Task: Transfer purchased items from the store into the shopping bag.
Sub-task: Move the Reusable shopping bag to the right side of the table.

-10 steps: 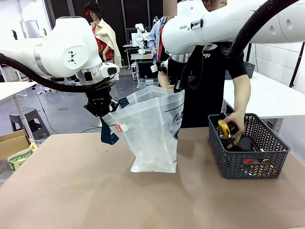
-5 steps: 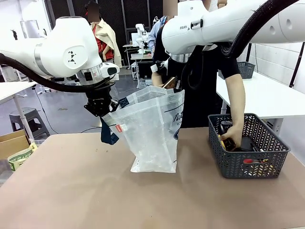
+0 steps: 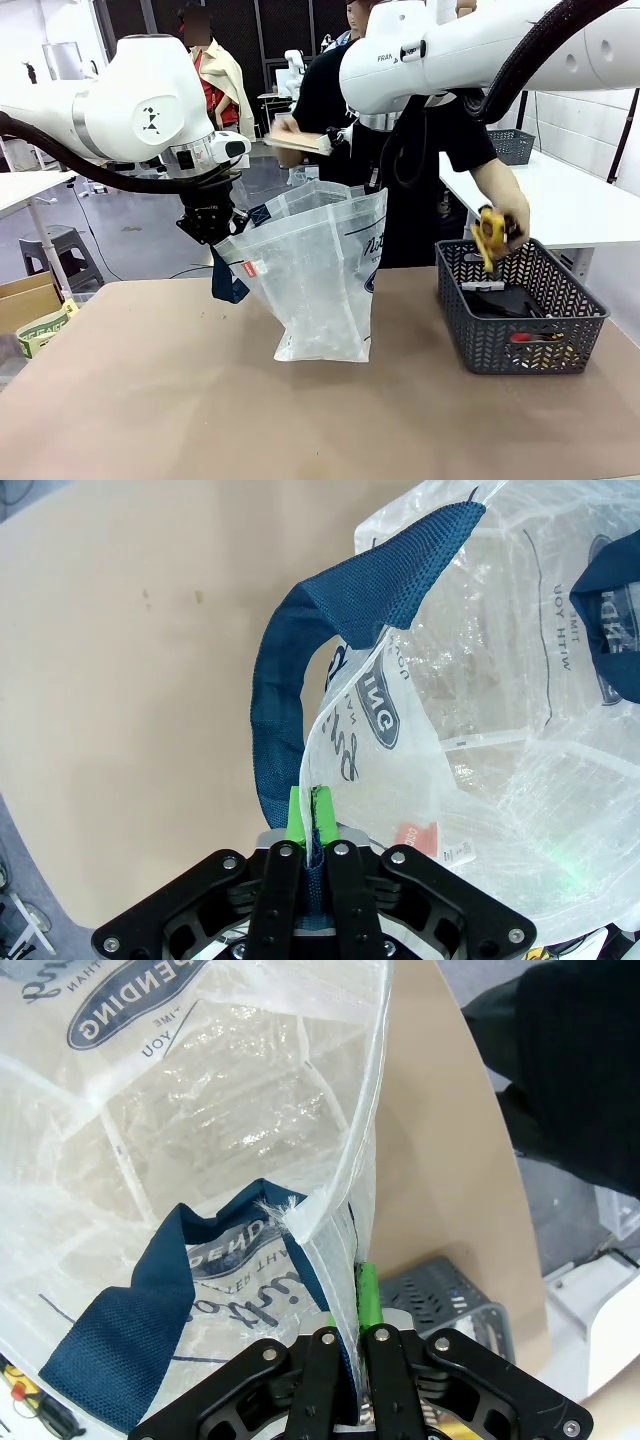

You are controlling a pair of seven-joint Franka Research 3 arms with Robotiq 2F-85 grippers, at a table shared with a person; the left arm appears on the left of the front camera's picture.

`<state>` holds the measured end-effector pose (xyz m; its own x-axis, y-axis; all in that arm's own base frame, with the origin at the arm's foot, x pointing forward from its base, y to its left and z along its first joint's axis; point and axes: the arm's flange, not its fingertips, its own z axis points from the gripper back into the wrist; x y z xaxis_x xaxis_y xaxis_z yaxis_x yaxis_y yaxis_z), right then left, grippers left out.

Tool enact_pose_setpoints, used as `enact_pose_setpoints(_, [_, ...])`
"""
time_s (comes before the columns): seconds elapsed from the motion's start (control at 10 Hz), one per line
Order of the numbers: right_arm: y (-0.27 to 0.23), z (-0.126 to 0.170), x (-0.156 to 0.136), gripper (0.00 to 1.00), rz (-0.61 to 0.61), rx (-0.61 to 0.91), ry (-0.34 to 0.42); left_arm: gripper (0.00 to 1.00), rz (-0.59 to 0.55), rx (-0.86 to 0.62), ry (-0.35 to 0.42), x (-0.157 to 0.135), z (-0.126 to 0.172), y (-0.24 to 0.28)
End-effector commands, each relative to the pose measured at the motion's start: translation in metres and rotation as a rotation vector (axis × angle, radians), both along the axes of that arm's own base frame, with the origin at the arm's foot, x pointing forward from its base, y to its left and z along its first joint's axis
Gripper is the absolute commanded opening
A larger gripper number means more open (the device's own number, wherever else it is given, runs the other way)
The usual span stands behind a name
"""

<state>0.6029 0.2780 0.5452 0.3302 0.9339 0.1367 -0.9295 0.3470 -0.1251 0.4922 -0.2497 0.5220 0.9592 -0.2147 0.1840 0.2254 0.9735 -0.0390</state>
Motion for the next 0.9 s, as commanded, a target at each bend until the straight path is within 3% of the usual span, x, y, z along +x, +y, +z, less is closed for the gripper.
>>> enact_pose_setpoints(0.0, [-0.0013,-0.0003,0.0003,0.00,-0.007,0.000,0.000,0.00,0.009,-0.007,0.000,-0.0005,0.0019,0.0009])
enact_pose_setpoints(0.8, [-0.0013,-0.0003,0.0003,0.00,-0.007,0.000,0.000,0.00,0.009,-0.007,0.000,-0.0005,0.0019,0.0009])
